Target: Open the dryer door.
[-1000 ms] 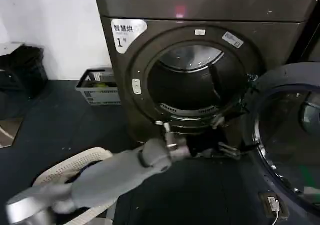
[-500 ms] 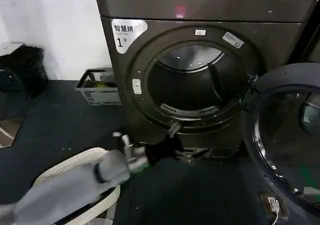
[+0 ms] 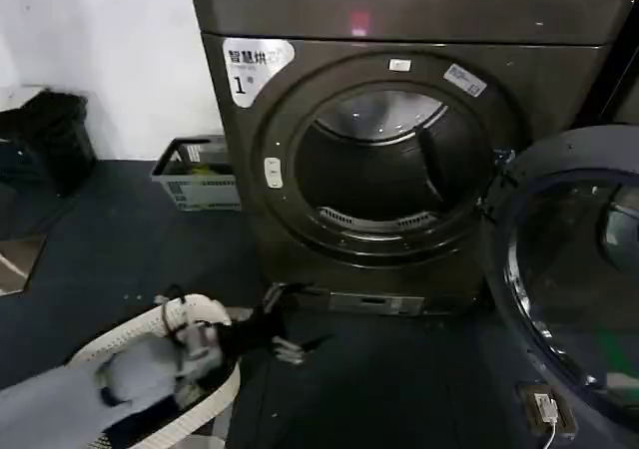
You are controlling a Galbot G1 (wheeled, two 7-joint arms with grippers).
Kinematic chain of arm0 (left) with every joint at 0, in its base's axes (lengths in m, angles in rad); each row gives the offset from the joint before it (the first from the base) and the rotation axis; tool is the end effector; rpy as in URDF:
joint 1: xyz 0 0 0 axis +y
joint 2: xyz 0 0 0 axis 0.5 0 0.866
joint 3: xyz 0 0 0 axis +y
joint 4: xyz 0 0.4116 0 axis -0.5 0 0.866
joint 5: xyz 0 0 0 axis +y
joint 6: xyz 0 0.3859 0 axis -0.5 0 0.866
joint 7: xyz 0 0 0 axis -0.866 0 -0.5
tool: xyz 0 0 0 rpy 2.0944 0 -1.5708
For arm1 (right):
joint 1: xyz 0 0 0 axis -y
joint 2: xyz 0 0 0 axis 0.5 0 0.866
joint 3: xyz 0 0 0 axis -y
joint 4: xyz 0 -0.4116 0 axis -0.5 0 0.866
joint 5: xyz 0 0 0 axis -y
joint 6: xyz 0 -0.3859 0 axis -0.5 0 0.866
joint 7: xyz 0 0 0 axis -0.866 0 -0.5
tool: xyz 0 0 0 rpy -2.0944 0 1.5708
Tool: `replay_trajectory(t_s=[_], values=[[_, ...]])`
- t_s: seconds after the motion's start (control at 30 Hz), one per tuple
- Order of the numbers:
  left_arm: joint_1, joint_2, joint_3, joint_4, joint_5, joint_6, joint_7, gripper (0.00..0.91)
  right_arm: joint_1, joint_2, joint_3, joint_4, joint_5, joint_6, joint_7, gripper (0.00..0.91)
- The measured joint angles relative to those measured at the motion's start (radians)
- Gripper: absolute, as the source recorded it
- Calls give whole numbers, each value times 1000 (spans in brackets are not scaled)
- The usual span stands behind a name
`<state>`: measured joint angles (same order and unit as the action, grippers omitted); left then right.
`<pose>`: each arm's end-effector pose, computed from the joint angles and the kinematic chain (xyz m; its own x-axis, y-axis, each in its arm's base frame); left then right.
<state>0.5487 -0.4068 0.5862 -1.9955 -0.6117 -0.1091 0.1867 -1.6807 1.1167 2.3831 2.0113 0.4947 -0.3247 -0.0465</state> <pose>0.3234 0.1074 -0.2670 -0.4719 0.8351 0.2828 0.8713 0.3926 0.2945 -0.1246 -0.4091 -0.0018 -0.2719 0.8073 -0.5238 0.9580 0.1753 -0.2271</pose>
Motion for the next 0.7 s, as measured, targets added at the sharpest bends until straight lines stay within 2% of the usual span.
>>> replay_trajectory(t_s=[0.37,0.7], values=[[196,203,-139,-7,69,78,-13,907,16,-6,23,10,-19,-16,23,907],[251,323,-206,38,81,194,32,907,20,-8,48,-12,-42,-8,39,907]])
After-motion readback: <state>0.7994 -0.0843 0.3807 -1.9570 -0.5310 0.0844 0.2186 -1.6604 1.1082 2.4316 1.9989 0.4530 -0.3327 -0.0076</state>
